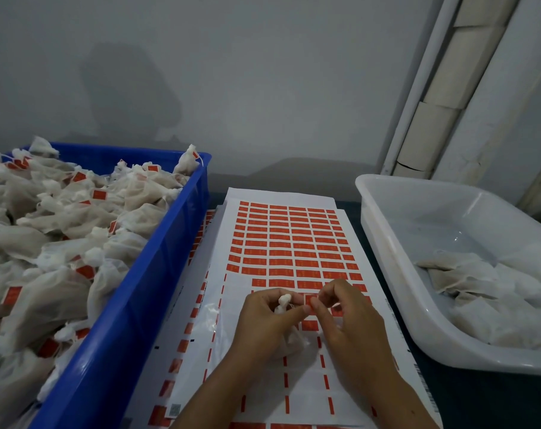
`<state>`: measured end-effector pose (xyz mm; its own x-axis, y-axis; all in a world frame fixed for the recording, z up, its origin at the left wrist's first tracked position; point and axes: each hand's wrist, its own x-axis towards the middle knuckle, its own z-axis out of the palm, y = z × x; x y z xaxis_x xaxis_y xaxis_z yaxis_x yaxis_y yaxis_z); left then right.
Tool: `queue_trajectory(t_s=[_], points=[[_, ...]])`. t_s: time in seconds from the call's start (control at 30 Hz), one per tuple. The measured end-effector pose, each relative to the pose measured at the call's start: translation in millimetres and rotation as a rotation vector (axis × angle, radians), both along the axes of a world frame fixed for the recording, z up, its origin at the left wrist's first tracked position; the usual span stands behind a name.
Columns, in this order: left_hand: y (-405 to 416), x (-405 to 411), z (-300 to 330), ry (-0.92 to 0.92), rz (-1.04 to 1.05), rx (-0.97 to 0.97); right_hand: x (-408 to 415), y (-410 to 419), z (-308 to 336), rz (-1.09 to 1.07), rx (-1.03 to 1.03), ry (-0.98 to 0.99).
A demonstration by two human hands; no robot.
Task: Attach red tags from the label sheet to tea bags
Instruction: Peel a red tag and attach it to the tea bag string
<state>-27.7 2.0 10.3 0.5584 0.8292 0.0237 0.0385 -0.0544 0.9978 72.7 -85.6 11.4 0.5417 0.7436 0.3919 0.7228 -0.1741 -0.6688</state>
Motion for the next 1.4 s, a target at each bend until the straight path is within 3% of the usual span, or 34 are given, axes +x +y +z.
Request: queue_trajectory(t_s=[0.13, 0.5, 1.4], points=[[2, 0, -1, 0.005, 0.057, -0.049, -1, 3, -2, -0.046, -0.016, 0.102], [2, 0, -4, 0.006, 0.006, -0.013, 1, 7, -5, 0.112, 0.064, 0.475], [-1, -7, -3, 0.105, -0.071, 0.136, -1, 8, -17, 0.147, 0.124, 0.454]])
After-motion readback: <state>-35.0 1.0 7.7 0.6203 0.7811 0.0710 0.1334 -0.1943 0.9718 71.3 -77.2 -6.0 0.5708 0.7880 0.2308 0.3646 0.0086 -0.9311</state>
